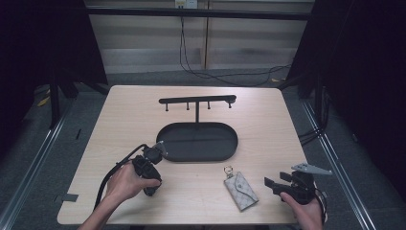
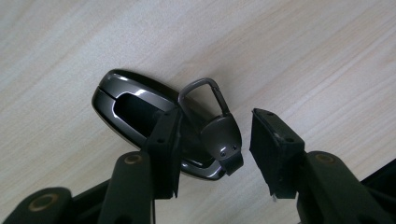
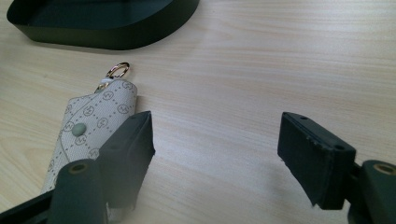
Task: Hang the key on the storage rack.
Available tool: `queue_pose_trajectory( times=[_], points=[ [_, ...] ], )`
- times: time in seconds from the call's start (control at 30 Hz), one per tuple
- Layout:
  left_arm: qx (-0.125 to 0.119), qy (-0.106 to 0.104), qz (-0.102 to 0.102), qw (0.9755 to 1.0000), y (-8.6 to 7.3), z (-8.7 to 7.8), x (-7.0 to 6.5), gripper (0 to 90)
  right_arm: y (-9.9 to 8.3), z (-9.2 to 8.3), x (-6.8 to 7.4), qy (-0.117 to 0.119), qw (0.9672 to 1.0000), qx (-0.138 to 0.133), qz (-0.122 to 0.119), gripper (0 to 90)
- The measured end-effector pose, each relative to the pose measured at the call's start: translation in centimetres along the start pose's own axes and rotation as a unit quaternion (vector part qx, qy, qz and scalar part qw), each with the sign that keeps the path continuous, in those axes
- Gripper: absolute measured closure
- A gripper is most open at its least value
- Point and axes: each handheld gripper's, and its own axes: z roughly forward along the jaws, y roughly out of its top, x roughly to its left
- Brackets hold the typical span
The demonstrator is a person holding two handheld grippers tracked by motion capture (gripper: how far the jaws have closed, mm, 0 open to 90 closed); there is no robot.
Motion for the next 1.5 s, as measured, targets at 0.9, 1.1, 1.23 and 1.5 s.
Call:
queue_pose_trajectory(
  times=[0.9, 1.1, 1.23, 1.5],
  points=[
    [-0.002, 0.057, 0.009, 0.9983, -0.2, 0.2, -1.2, 60.5, 0.0, 0.1, -0.1, -0.002, 1.0, 0.004, 0.004, 26.6],
    [0.013, 0.054, 0.024, 0.9982, -0.1, 0.1, -1.3, 66.2, 0.0, 0.1, -0.1, -0.001, 1.0, 0.005, 0.006, 26.6],
    [0.014, 0.047, 0.026, 0.9985, -0.1, 0.1, -1.2, 67.1, 0.0, 0.1, -0.2, -0.001, 1.0, 0.005, 0.006, 26.6],
    [0.017, 0.01, 0.037, 0.9991, -0.3, -0.1, -0.3, 70.0, 0.0, 0.2, -0.2, -0.003, 0.9999, 0.007, 0.009, 26.7]
  ],
)
